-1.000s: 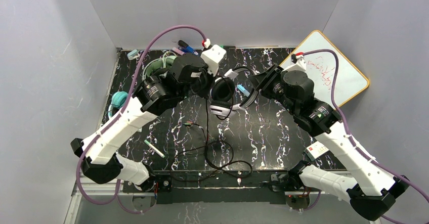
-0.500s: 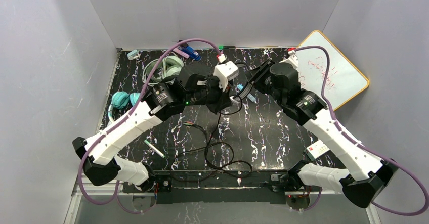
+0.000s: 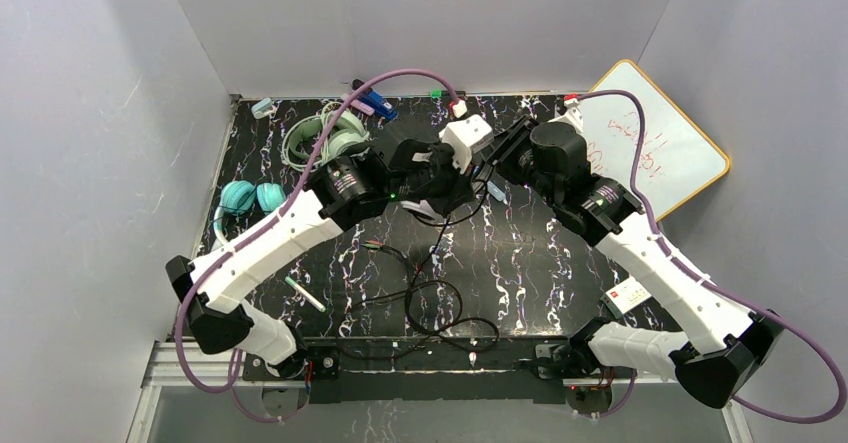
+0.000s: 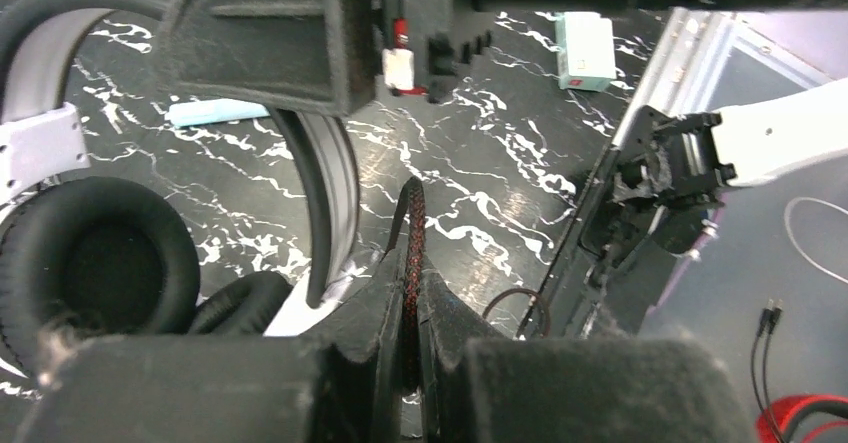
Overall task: Wrap the headphones
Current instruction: Wrap the headphones cable around the headphones.
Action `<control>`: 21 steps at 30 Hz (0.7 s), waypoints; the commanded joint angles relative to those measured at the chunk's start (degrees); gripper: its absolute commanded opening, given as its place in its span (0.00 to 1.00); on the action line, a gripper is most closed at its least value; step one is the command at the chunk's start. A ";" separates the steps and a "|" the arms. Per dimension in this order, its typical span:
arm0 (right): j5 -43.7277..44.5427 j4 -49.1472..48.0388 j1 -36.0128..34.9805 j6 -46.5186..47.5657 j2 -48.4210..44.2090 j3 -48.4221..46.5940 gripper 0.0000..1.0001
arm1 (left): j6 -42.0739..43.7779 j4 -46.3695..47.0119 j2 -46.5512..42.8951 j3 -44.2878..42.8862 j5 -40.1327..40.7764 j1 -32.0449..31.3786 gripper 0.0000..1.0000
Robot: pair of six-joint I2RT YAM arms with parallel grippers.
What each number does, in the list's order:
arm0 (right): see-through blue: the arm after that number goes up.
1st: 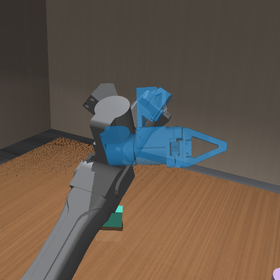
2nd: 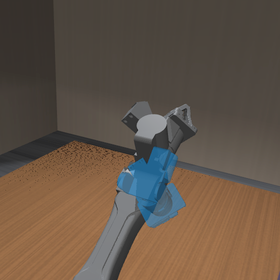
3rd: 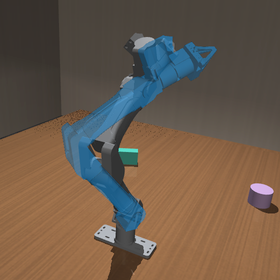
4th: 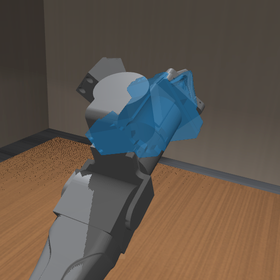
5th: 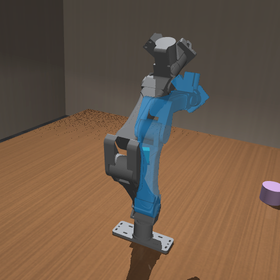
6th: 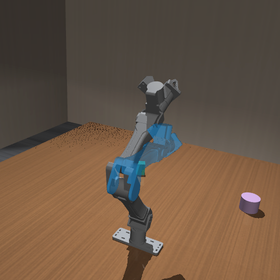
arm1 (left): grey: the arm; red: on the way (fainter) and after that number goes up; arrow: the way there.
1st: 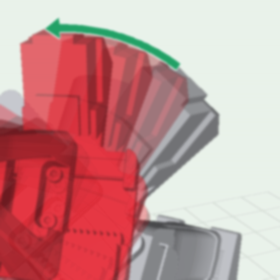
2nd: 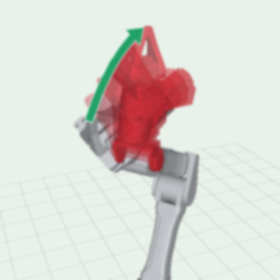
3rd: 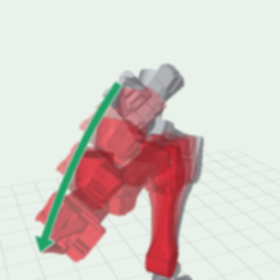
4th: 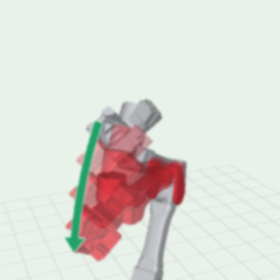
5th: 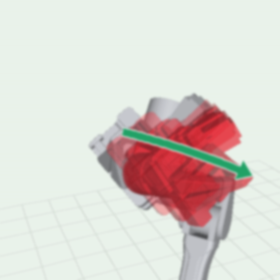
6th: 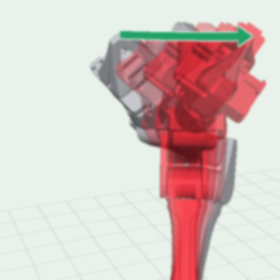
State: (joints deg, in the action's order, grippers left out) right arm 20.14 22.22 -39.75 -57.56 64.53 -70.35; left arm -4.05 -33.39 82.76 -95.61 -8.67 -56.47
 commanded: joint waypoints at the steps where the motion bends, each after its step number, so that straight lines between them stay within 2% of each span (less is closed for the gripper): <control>1: -2.01 -6.29 0.13 -3.26 -3.59 -2.44 0.13 | 1.26 -2.47 0.81 -4.07 7.44 0.31 0.03; 4: -3.18 -5.81 0.12 -3.55 -5.63 -1.04 0.13 | 1.46 -5.74 1.15 -5.99 13.91 2.29 0.03; 15: -4.12 -0.25 0.19 -3.08 -9.54 0.92 0.12 | 1.93 -8.24 -2.38 -4.61 15.35 8.04 0.03; 21: -7.10 2.13 0.19 -2.43 -10.39 1.39 0.10 | 3.77 -9.77 -3.76 -3.72 20.20 8.70 0.09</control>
State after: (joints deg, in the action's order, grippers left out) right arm 16.45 25.82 -39.75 -58.70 57.04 -68.51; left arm -2.31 -41.58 82.67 -99.72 4.89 -49.08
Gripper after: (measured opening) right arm 0.458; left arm 0.070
